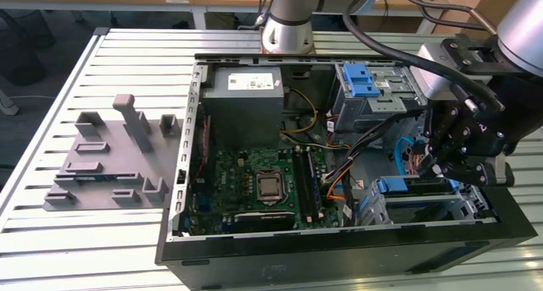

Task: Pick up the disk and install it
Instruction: 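Insert the first disk wire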

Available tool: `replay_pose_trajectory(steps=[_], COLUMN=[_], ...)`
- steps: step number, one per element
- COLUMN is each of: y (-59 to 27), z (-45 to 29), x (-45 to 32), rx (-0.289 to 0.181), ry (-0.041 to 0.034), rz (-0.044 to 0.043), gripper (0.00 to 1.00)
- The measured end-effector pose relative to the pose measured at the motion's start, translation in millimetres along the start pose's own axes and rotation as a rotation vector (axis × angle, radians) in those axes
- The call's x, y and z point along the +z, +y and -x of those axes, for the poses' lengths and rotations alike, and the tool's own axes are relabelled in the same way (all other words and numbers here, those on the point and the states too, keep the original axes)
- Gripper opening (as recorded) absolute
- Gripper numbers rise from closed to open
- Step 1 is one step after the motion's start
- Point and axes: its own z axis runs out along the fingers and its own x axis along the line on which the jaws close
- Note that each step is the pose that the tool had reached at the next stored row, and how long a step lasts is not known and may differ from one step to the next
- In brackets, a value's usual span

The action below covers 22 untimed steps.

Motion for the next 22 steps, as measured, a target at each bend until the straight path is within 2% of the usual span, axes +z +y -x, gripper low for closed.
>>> replay_pose_trajectory(steps=[11,22], y=[-18.7,-24.6], z=[0.4,0.4], x=[0.2,-1.0], rx=[0.0,0.0], ry=[-0.0003,-0.0004], rz=[0.0001,0.0002], gripper=[0.11,0.11])
